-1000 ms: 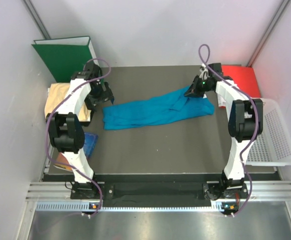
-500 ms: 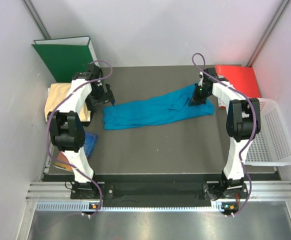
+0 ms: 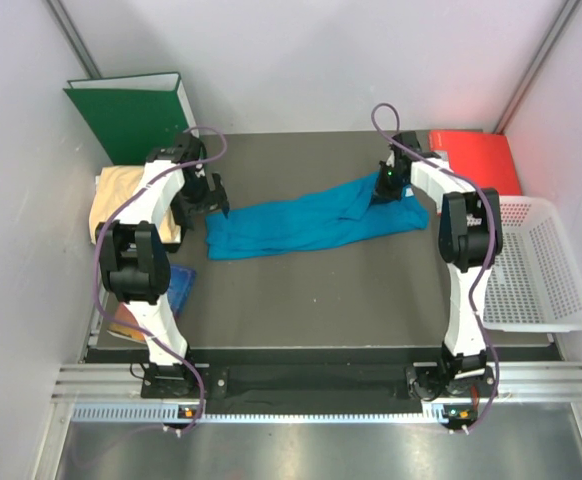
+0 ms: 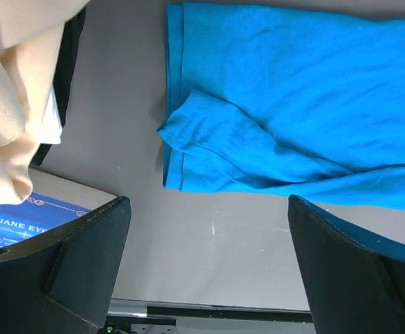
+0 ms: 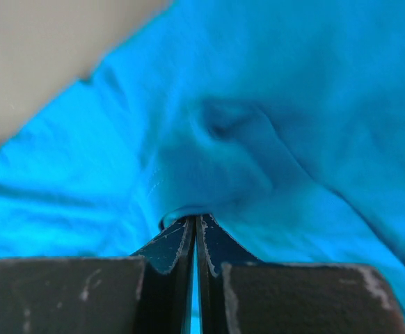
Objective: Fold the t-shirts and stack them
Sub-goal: Fold the tshirt
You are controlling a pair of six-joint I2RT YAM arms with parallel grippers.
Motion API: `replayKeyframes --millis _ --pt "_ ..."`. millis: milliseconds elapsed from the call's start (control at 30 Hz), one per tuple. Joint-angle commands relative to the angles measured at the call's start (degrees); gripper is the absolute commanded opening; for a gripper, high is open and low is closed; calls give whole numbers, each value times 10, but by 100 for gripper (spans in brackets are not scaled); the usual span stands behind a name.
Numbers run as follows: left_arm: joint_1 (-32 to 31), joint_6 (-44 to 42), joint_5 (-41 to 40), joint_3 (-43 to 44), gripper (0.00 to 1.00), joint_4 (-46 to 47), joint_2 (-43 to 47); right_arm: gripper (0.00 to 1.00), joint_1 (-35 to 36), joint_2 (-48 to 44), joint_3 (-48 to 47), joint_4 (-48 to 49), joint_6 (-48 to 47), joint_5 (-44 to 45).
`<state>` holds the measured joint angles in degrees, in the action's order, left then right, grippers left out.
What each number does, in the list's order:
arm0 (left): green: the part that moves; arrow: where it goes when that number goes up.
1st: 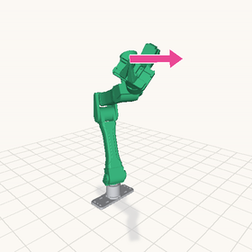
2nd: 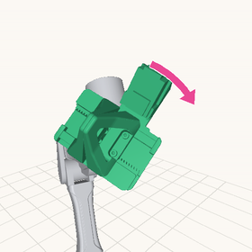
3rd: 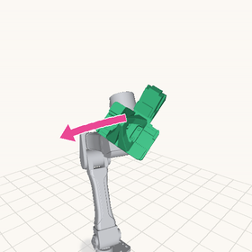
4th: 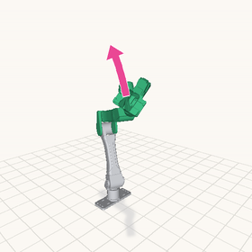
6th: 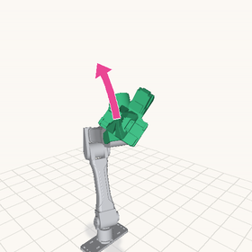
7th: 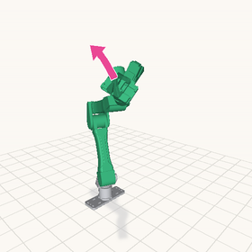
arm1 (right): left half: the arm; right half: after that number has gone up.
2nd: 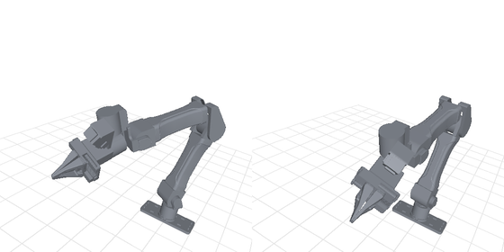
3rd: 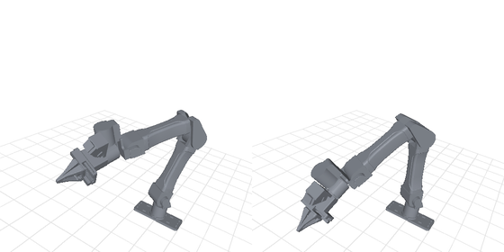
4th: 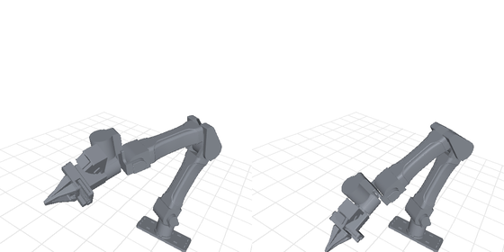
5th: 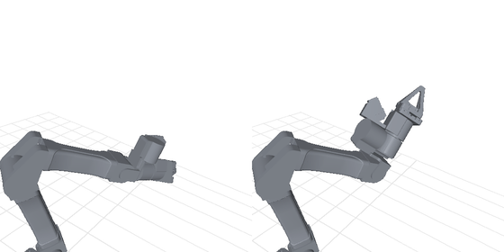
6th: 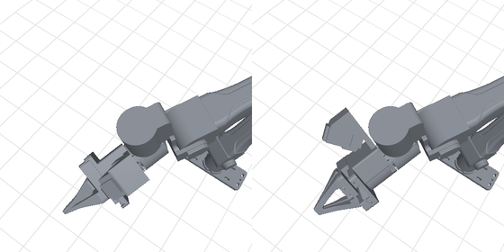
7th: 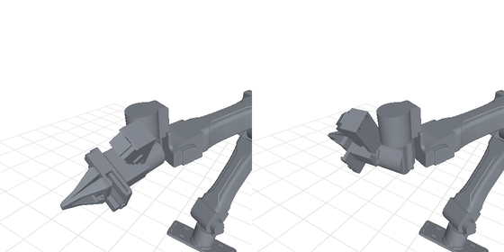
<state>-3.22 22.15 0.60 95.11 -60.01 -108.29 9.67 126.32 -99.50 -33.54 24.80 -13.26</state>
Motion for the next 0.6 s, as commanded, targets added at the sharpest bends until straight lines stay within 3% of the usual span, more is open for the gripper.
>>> replayKeyframes --millis 0,300,567 --pt "0 -12 -1 -10 99 2 0 0 19 37 -80 23 16 1" --pt "0 -22 1 -10 99 6 -17 1 49 52 -128 88 53 -21" --pt "-1 -54 33 25 99 9 -39 2 63 74 -156 88 69 -39"
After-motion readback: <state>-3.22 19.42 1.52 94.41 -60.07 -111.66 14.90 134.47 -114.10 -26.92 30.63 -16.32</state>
